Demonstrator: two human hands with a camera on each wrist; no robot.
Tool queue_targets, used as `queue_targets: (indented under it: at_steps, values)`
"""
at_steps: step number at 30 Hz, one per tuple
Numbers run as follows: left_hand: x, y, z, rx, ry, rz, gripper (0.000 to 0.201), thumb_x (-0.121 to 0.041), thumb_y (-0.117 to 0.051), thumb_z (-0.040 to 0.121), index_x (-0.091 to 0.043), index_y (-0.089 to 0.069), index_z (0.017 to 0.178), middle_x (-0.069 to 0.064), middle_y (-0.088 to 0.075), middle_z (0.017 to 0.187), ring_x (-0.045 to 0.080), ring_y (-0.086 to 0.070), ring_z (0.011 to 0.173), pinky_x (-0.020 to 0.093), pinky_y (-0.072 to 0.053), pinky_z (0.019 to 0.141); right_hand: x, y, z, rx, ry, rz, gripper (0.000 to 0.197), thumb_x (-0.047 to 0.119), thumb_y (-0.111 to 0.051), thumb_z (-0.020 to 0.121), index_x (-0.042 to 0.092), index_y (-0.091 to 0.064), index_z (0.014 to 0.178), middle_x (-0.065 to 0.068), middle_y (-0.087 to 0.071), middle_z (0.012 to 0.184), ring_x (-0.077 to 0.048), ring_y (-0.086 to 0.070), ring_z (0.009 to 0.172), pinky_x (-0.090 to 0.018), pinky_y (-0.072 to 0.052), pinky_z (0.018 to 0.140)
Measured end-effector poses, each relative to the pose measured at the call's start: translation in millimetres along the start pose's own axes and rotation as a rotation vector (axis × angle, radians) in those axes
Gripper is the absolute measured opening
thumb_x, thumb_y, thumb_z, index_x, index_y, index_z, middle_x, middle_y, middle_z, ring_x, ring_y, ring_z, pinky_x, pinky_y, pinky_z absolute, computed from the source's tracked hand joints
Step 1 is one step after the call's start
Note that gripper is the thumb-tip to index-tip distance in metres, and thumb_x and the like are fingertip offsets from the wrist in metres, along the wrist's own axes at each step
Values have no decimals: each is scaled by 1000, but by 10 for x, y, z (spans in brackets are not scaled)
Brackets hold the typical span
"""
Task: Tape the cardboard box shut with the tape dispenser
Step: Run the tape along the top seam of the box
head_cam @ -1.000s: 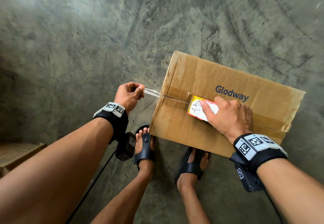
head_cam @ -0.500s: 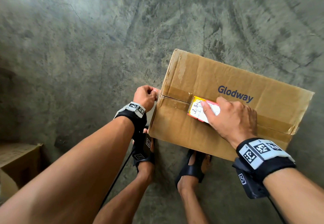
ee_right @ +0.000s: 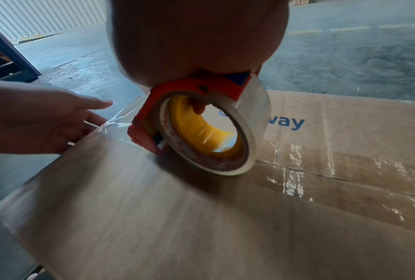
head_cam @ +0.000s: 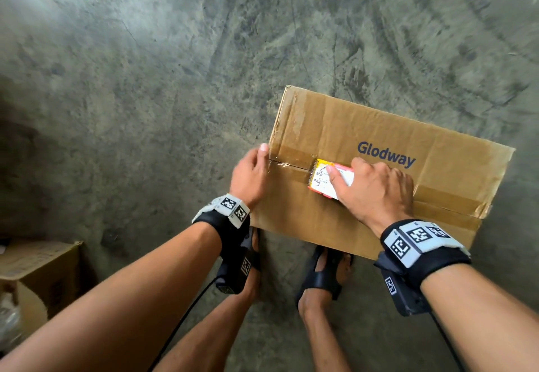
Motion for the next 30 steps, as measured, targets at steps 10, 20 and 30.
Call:
queue_targets:
  at_steps: [10, 20, 30]
  values:
    - [-31, -204, 17, 305, -103, 596, 88, -68, -14, 95, -10, 13, 156, 10, 3, 166, 26, -5, 153, 42, -11, 125, -33, 11, -26, 15, 11, 15, 53, 60, -42, 94, 12, -64, 89, -19, -68, 83, -39, -65, 79, -37, -31, 63]
    - [-505, -548, -250, 168, -554, 927, 62, -35, -21, 106, -17, 10, 157, -1, 21, 164, 18, 24, 149, 37, 8, 124, -43, -7, -8, 13, 42, 37, 54, 61, -38, 95, 15, -65, 94, -15, -68, 91, -35, -65, 84, -36, -34, 64]
    - [-351, -727, -238, 66, -585, 932, 61, -41, -15, 104, -19, 10, 155, -3, 19, 162, 16, 31, 144, 33, 20, 119, -64, -14, -43, -46, 103, 27, 56, 62, -38, 95, 14, -66, 90, -16, -66, 85, -36, -63, 81, -37, -33, 63]
Point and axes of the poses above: each hand's wrist, its own z-axis towards the middle knuckle, its own y-axis out of the back of the hand, x = y × z, the point moved 9 cm from there along z, towards the middle knuckle
